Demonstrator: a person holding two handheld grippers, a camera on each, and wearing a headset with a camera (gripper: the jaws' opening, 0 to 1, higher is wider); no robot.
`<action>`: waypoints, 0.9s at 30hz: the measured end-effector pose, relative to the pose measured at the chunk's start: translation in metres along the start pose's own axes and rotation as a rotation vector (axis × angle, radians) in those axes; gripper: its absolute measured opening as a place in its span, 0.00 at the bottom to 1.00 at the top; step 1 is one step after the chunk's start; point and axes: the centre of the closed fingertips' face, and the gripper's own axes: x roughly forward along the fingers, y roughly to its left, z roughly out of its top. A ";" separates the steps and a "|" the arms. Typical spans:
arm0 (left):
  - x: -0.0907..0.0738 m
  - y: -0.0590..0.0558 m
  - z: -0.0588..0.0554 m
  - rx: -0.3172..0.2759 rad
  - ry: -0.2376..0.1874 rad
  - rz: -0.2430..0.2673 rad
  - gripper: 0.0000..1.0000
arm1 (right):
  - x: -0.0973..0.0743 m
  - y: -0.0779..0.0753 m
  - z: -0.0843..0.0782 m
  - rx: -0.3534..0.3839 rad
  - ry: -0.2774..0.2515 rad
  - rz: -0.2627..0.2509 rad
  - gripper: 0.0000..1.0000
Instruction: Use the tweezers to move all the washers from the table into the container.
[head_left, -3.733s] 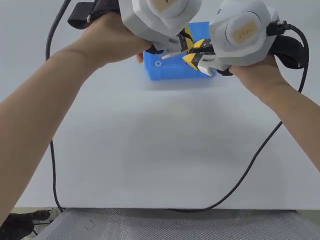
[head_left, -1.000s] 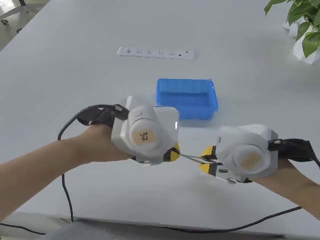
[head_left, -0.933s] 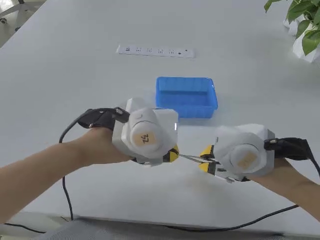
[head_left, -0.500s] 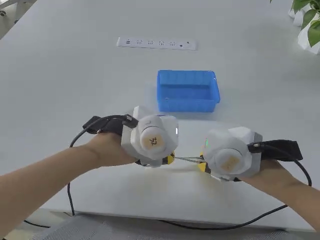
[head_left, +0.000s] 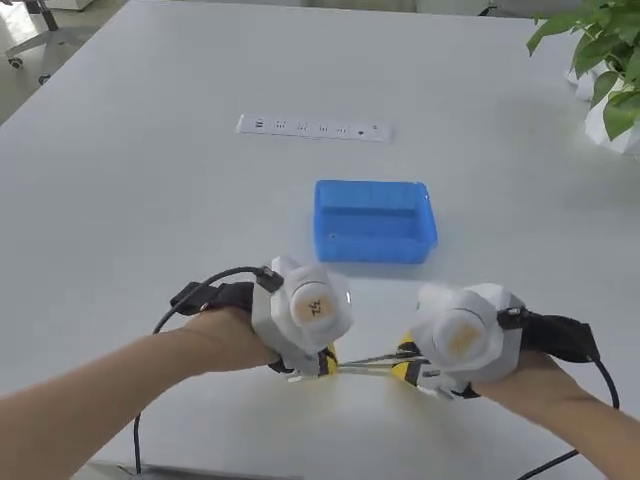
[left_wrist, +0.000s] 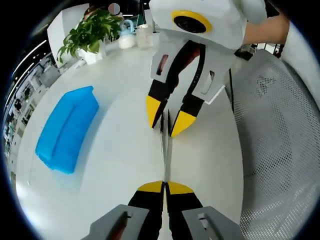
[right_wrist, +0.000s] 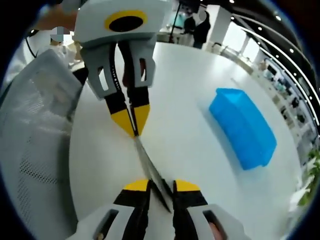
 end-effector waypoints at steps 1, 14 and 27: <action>0.001 0.001 -0.001 0.005 -0.005 0.003 0.00 | 0.000 0.000 -0.001 0.007 -0.003 -0.001 0.14; -0.002 -0.012 0.001 -0.272 -0.055 0.008 0.24 | -0.067 -0.019 0.015 0.395 -0.237 -0.105 0.24; -0.085 0.021 -0.006 -0.615 -0.307 0.297 0.71 | -0.110 -0.039 0.008 0.580 -0.344 -0.213 0.40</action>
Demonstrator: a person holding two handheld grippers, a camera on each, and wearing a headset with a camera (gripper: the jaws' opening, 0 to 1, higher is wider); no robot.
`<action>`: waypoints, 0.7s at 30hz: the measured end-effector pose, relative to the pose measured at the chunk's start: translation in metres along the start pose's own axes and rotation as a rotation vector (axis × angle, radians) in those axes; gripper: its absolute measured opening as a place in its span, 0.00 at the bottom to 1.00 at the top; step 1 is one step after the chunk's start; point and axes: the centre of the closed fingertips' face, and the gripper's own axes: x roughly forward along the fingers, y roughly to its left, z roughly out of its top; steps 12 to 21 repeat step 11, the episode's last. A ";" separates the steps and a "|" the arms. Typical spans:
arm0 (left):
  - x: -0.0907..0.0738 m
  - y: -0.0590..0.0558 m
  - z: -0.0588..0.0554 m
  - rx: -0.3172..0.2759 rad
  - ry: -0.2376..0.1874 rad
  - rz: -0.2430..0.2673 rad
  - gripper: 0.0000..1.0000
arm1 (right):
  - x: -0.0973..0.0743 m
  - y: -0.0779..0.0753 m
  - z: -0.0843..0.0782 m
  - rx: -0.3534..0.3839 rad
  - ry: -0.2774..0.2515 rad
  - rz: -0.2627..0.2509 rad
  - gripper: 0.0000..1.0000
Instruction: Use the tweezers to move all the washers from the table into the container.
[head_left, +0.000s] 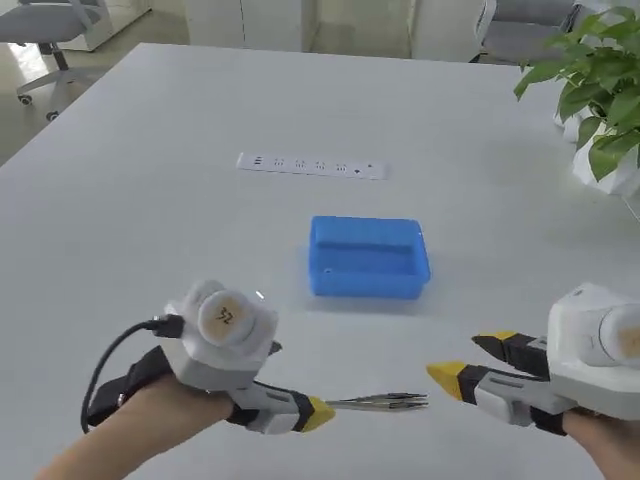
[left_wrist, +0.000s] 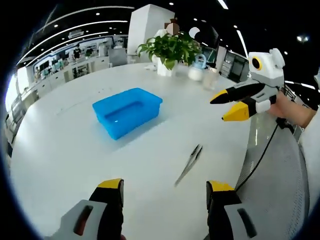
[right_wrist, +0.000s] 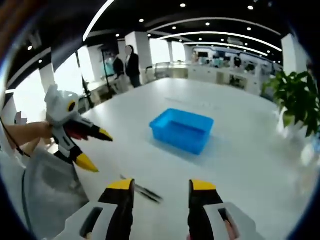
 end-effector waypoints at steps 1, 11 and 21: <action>-0.007 0.004 0.001 -0.006 -0.012 0.021 0.73 | 0.000 0.001 -0.001 -0.010 0.008 -0.007 0.42; -0.041 0.023 0.000 -0.057 -0.068 0.169 0.89 | -0.008 0.004 -0.020 0.036 0.026 -0.044 0.60; -0.041 0.023 0.000 -0.057 -0.068 0.169 0.89 | -0.008 0.004 -0.020 0.036 0.026 -0.044 0.60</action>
